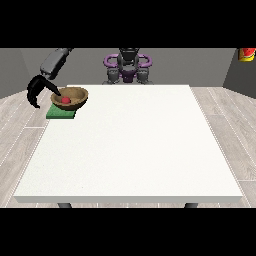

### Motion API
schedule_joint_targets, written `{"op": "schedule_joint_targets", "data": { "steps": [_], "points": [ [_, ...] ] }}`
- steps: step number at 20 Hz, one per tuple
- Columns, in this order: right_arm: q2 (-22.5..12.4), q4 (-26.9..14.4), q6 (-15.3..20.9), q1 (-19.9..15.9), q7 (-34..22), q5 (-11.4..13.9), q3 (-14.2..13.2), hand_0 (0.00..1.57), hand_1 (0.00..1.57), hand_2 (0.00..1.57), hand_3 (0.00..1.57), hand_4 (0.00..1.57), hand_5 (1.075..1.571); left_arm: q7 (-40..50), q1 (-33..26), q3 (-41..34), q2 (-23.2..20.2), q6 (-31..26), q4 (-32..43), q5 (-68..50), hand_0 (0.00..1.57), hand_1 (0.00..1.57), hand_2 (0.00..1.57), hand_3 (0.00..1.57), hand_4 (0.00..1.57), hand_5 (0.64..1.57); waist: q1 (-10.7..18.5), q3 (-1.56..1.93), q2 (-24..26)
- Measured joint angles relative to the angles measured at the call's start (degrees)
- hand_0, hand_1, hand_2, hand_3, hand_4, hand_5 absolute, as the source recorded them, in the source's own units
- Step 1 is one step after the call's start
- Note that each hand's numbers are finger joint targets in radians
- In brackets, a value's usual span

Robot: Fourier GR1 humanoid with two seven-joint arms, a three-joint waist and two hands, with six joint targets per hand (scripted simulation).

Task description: Pick the cup and pour the ball into the bowl, then pick the bowl and place it on the pad

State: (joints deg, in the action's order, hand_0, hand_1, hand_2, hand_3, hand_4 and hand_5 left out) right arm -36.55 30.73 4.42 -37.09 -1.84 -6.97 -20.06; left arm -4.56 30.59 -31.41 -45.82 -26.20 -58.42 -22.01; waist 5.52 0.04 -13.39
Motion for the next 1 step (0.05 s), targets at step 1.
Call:
{"op": "schedule_joint_targets", "data": {
  "steps": [1],
  "points": [
    [-0.7, 0.3, -0.8, -0.4, -1.2, 0.2, 0.4, 0.0, 0.0, 0.0, 0.0, 0.2, 1.375, 0.2, -0.2, 0.4, 0.5, 0.6, 0.1, 0.4, 0.0, 0.0, 0.0, 0.0, 1.19, 1.569, -0.5, 0.01, 1.0]
  ]
}}
